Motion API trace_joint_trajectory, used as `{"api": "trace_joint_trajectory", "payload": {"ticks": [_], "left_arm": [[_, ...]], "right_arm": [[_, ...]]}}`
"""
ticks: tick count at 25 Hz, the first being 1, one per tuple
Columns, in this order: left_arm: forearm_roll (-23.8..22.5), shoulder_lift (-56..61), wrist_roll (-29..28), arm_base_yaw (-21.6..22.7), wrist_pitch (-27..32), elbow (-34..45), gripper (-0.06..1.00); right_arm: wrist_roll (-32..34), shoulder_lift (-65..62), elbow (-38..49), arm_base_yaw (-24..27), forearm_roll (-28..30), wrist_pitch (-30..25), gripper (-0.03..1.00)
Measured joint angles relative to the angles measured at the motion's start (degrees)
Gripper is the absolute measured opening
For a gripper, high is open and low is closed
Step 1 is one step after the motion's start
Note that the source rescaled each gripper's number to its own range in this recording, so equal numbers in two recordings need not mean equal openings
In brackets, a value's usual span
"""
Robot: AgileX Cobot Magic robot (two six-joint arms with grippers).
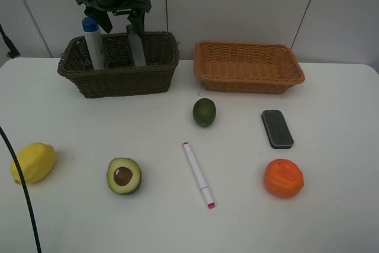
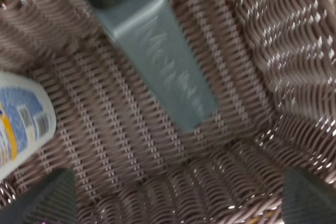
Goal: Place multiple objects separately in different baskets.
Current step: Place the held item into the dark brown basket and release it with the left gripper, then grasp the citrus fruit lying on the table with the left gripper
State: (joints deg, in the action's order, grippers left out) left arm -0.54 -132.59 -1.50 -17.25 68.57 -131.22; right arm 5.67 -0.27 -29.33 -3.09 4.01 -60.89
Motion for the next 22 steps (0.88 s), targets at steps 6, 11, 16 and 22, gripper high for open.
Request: {"api": "trace_joint_trajectory", "payload": {"ticks": [6, 11, 16, 22], "left_arm": [[6.9, 6.8, -1.0, -2.0, 0.1, 3.3, 1.00], [4.7, 23.7, -2.9, -6.0, 0.0, 22.5, 1.00], [2.5, 44.7, -7.9, -6.3, -0.1, 50.9, 1.00], [-5.4, 61.0, -12.3, -5.7, 0.0, 75.1, 1.00]], "right_arm": [[0.0, 0.0, 0.0, 0.0, 0.0, 0.0, 1.00], [0.0, 0.0, 0.0, 0.0, 0.0, 0.0, 1.00], [0.0, 0.0, 0.0, 0.0, 0.0, 0.0, 1.00], [0.0, 0.0, 0.0, 0.0, 0.0, 0.0, 1.00]]}}
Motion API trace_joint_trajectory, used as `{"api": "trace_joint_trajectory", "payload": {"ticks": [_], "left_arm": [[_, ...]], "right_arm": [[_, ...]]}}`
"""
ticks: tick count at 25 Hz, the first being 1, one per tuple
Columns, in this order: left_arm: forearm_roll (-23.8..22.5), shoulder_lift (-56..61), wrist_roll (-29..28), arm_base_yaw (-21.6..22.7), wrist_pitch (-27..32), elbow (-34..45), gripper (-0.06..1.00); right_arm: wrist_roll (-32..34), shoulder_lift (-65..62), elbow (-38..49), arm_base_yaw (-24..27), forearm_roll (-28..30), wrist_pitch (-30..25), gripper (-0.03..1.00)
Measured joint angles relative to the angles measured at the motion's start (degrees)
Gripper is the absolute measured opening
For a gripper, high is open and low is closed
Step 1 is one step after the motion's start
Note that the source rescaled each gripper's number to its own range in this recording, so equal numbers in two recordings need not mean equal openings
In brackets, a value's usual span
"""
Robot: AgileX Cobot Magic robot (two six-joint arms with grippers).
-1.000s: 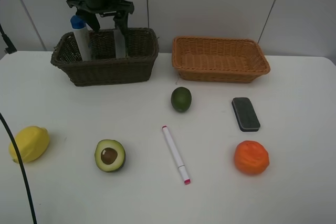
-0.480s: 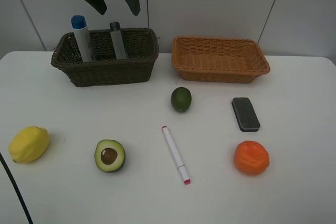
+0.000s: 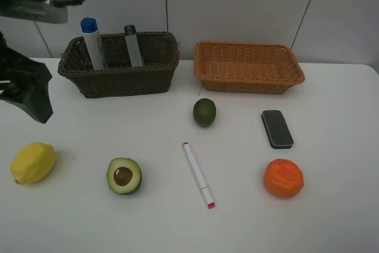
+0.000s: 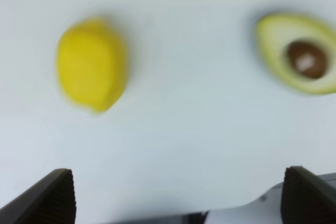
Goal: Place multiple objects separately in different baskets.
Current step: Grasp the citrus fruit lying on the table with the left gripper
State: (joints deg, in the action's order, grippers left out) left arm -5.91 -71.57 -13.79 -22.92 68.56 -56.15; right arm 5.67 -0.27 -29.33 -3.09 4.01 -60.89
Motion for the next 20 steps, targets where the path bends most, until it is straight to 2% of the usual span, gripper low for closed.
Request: {"api": "trace_joint_trajectory", "payload": {"ticks": [4, 9, 14, 17, 20], "left_arm": [[-1.9, 1.9, -3.8, 5.0, 0.0, 9.0, 1.00], [-1.9, 1.9, -3.4, 13.8, -2.1, 16.1, 1.00], [-1.9, 1.9, 2.6, 21.6, -12.2, 17.6, 1.00], [-1.3, 1.9, 5.8, 22.5, -18.1, 17.6, 1.00], [1.2, 1.8, 10.4, 22.5, -22.8, 17.6, 1.00]], "right_arm": [[0.0, 0.0, 0.0, 0.0, 0.0, 0.0, 1.00], [0.0, 0.0, 0.0, 0.0, 0.0, 0.0, 1.00], [0.0, 0.0, 0.0, 0.0, 0.0, 0.0, 1.00], [0.0, 0.0, 0.0, 0.0, 0.0, 0.0, 1.00], [0.0, 0.0, 0.0, 0.0, 0.0, 0.0, 1.00]]}}
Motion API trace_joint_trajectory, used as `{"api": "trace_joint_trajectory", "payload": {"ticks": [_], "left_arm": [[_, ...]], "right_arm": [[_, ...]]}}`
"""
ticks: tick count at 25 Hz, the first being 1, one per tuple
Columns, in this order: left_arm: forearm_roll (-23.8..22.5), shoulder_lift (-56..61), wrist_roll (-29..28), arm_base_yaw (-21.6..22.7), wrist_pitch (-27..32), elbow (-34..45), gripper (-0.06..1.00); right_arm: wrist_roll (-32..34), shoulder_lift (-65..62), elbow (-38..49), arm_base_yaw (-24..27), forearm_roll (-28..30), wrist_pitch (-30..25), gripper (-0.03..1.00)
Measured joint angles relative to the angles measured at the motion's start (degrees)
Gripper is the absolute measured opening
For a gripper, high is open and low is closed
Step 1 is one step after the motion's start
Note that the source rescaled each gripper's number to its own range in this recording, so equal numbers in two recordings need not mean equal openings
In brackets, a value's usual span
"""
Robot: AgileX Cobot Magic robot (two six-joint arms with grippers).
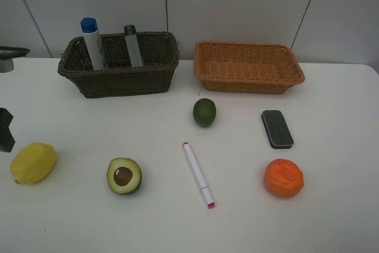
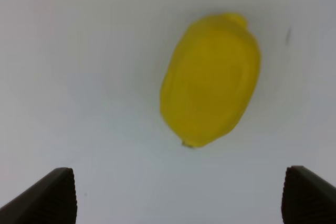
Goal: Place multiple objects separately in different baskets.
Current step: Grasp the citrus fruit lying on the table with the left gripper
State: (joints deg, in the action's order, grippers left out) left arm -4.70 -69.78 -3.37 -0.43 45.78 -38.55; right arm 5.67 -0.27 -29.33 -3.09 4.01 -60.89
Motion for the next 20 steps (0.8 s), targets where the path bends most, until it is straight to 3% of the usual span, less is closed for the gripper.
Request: {"api": "trace_joint_trajectory", "payload": {"ticks": [5, 20], "left_arm": [[1.9, -5.6, 4.3, 0.0, -1.8, 0.0, 1.00], [2.1, -27.0, 5.0, 0.0, -6.2, -6.5, 1.00]], "right_arm": [[0.0, 0.0, 0.0, 0.0, 0.0, 0.0, 1.00], [0.0, 0.0, 0.0, 0.0, 0.0, 0.0, 1.00]]}}
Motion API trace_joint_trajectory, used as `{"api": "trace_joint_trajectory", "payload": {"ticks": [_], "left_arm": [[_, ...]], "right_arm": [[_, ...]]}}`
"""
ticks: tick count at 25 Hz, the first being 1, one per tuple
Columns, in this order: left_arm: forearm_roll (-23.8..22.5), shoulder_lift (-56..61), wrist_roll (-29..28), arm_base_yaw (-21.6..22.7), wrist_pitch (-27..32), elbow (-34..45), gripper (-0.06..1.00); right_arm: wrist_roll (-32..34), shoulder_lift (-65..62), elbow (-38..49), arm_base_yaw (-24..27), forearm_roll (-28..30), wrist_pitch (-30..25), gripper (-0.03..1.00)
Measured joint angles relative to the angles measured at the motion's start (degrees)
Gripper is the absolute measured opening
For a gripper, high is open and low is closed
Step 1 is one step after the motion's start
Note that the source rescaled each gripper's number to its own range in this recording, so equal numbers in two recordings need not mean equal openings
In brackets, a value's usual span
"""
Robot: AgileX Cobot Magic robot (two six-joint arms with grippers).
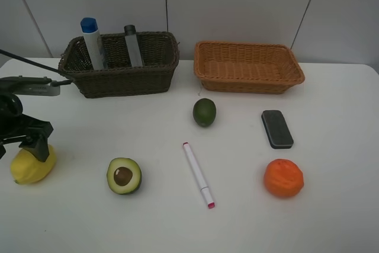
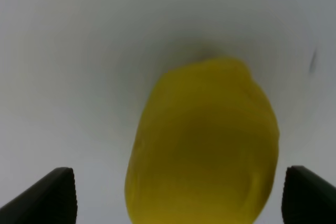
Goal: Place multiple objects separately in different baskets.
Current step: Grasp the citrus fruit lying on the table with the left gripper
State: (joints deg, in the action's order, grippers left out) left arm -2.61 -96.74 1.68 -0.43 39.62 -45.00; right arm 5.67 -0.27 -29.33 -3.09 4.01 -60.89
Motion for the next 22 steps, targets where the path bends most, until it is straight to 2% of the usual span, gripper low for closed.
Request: {"api": "trace_joint_trajectory", "payload": {"ticks": [10, 22], "left_arm": [[0.3, -9.0, 0.1, 0.0, -1.7, -1.8, 1.00], [2.6, -9.6, 0.0, 0.0, -3.2, -1.8, 0.99]], "right_arm": [[0.0, 0.0, 0.0, 0.0, 0.0, 0.0, 1.00], [0.0, 0.0, 0.0, 0.0, 0.0, 0.0, 1.00]]}}
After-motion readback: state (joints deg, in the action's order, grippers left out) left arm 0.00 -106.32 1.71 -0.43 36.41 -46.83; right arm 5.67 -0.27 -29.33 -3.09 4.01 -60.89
